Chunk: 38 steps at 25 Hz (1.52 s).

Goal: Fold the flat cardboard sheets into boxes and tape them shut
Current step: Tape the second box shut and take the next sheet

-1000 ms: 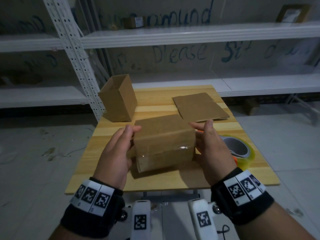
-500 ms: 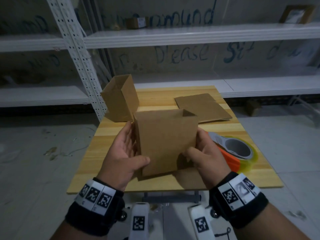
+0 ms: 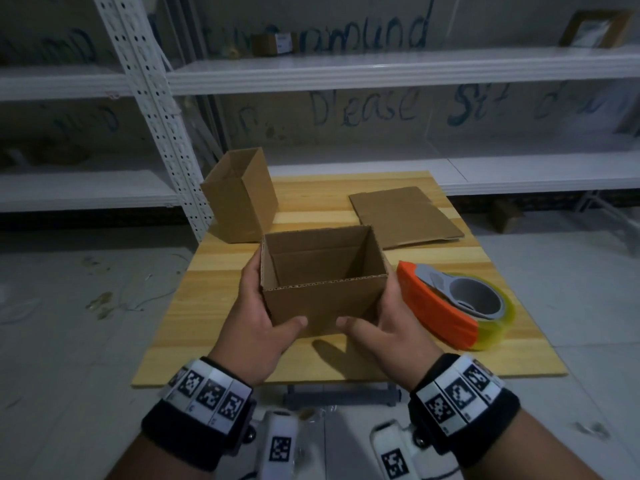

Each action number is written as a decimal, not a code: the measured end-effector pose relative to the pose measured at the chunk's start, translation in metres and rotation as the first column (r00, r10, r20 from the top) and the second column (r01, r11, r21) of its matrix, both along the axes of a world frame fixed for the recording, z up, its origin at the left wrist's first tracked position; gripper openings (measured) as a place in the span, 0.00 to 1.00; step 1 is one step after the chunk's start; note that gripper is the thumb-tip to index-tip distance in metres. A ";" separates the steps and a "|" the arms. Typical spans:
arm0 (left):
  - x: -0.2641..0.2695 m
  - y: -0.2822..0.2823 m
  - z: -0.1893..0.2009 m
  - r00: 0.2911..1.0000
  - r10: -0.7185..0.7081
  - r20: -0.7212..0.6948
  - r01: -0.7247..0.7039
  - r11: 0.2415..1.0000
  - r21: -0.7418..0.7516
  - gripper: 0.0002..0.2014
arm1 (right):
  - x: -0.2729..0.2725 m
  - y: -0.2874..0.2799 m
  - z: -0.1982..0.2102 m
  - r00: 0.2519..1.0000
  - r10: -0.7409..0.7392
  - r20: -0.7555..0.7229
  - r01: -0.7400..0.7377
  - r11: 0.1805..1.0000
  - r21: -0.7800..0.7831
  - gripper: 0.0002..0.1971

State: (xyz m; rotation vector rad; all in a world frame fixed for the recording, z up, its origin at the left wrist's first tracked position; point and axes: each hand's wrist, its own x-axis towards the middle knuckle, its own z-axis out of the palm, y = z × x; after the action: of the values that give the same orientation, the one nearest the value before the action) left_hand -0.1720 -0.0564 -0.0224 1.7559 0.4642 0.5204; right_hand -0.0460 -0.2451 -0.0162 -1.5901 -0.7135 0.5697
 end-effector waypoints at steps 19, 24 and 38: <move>-0.013 0.024 0.003 0.991 0.136 -0.008 -0.136 0.991 -0.014 0.53 | 0.004 0.000 0.021 0.984 -0.100 -0.146 0.115 0.989 0.098 0.43; -0.019 0.036 0.004 0.983 0.183 0.020 -0.182 0.982 -0.047 0.53 | 0.002 0.009 0.027 0.970 -0.139 -0.198 0.169 0.975 0.142 0.38; -0.025 0.061 0.003 0.717 0.695 0.051 -0.697 0.714 0.067 0.64 | -0.015 0.034 0.026 0.964 -0.167 -0.209 0.197 0.971 0.133 0.30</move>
State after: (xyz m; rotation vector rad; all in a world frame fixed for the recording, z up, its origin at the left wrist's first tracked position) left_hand -0.1973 0.0048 -0.0191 1.6058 1.1277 1.1056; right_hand -0.0606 -0.2108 0.0098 -1.4163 -0.4458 0.5150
